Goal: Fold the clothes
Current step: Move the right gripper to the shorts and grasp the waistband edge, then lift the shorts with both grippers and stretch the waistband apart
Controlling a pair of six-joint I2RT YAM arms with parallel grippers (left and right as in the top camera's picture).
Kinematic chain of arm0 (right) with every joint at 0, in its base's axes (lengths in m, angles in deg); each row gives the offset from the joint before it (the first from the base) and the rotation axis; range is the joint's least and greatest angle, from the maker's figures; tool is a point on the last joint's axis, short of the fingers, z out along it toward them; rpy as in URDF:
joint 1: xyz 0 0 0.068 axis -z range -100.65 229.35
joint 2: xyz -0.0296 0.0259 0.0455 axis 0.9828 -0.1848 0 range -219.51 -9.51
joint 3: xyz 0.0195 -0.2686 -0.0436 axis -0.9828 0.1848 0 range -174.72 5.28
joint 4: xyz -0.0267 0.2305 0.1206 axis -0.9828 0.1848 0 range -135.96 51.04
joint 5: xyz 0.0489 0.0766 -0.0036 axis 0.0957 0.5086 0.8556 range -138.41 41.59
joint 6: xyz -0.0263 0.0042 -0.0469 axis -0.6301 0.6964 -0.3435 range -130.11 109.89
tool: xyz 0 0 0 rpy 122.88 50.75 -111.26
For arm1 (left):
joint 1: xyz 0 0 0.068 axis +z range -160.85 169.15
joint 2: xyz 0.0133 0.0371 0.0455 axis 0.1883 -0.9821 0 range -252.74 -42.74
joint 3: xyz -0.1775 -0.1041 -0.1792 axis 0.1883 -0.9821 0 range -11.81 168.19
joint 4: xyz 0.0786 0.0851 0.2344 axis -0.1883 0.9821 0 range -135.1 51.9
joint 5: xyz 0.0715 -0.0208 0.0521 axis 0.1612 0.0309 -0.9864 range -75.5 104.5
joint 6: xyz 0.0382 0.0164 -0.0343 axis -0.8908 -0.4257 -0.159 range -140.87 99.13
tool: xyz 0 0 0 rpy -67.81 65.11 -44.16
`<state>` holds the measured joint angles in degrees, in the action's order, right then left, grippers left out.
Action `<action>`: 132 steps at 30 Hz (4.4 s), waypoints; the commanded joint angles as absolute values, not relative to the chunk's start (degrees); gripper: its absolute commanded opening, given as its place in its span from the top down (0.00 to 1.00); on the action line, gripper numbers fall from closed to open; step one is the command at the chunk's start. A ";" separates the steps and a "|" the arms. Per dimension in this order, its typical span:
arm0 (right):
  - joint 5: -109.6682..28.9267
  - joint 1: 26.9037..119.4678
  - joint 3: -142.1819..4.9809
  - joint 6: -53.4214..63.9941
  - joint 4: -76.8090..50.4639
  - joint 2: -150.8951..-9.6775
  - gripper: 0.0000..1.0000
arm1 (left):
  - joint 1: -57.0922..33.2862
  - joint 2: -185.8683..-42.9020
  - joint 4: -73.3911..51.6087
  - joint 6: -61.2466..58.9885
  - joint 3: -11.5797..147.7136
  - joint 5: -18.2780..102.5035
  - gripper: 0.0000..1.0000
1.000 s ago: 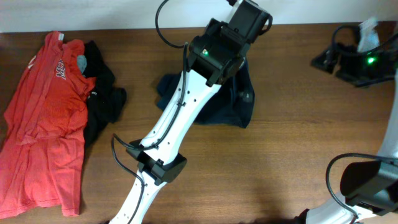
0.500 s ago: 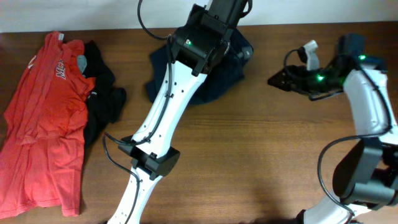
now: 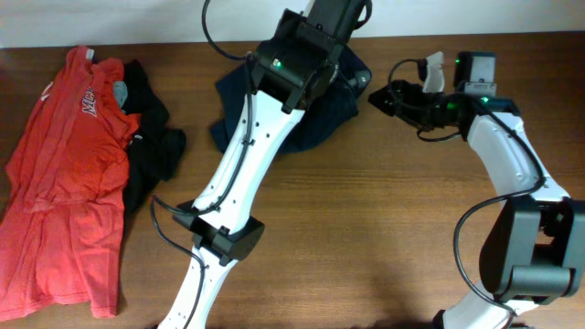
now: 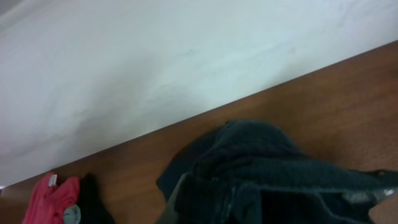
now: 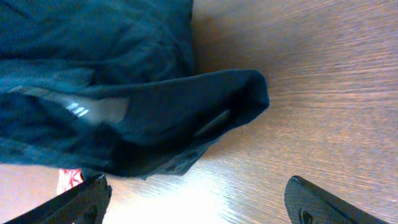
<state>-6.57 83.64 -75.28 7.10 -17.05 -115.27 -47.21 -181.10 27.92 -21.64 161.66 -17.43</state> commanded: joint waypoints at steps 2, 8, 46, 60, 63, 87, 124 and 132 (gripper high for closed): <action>-11.14 80.32 -74.91 9.44 -17.36 -115.05 0.06 | -47.32 -174.15 27.57 -20.88 161.99 -18.34 0.99; -12.99 78.97 -74.91 11.65 -20.90 -115.05 0.06 | -47.32 -170.66 28.77 -21.71 161.99 -18.30 0.99; 2.15 80.87 -74.91 6.62 -10.91 -114.98 0.05 | -43.69 -169.74 25.99 -21.71 161.86 -18.34 0.99; 2.44 85.44 -74.91 4.17 -9.56 -115.01 0.01 | -42.93 -170.94 24.31 -21.71 161.68 -18.32 0.99; 1.80 84.15 -74.84 2.29 -8.11 -115.01 0.01 | -42.93 -171.75 24.22 -21.71 161.68 -18.32 0.99; -7.09 70.09 -74.84 14.82 -21.38 -126.98 0.62 | -43.32 -171.90 26.10 -21.73 161.70 -18.43 0.99; -30.15 86.29 -139.84 -8.07 50.14 -105.65 0.96 | -43.37 -156.06 42.56 -20.37 161.70 -27.06 0.99; -30.94 86.29 -143.14 -7.94 51.36 -98.74 0.96 | -43.48 -146.09 46.12 -19.94 161.70 -24.42 0.99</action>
<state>-27.57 85.98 -141.68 -7.37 51.01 -103.73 -44.33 -152.80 45.55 -20.96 161.11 -22.10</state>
